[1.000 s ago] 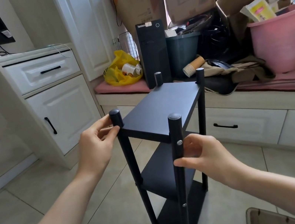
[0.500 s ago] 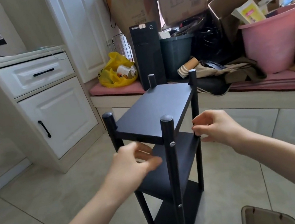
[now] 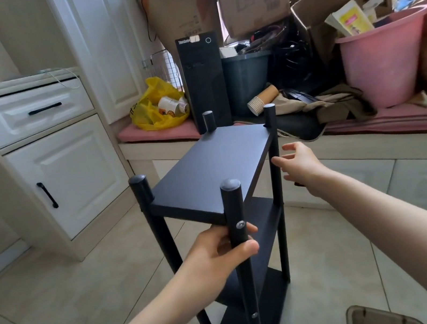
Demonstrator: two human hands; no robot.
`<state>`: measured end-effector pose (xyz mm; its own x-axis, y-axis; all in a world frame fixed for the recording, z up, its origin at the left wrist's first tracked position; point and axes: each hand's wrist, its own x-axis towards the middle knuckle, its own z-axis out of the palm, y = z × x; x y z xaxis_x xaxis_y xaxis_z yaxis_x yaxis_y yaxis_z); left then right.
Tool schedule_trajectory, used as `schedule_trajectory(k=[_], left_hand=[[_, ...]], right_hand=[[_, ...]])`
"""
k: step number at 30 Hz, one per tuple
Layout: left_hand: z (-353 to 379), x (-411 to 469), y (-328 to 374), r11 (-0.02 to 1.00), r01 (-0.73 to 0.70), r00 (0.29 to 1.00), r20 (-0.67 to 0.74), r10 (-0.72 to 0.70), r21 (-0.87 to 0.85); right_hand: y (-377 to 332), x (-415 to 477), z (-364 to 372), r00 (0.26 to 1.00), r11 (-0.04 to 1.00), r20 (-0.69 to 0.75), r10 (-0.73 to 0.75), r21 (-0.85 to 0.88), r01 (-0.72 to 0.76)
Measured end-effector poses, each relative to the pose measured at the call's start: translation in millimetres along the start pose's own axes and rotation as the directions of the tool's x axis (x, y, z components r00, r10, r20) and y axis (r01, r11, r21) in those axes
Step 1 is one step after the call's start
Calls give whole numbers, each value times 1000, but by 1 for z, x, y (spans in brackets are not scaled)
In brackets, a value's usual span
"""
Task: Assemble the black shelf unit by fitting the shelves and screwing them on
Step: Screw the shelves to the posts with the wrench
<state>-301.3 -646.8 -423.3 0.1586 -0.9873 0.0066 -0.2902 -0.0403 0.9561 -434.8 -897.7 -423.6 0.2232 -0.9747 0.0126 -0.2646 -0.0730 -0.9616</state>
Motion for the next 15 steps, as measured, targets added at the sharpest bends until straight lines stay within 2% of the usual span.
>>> schedule_trajectory(k=[5,9,15], left_hand=[[-10,1,-6,999,-44,997,65,45,-22],[-10,4,-11,998,-63,996,59,64,-28],[-13,4,-18,996,-80,996,-33,79,-29]], right_hand=[[5,21,4,995,998,96,-40,-44,45],[16,31,7,987,996,159,10,-85,4],[20,33,6,996,993,86,28,-118,-18]])
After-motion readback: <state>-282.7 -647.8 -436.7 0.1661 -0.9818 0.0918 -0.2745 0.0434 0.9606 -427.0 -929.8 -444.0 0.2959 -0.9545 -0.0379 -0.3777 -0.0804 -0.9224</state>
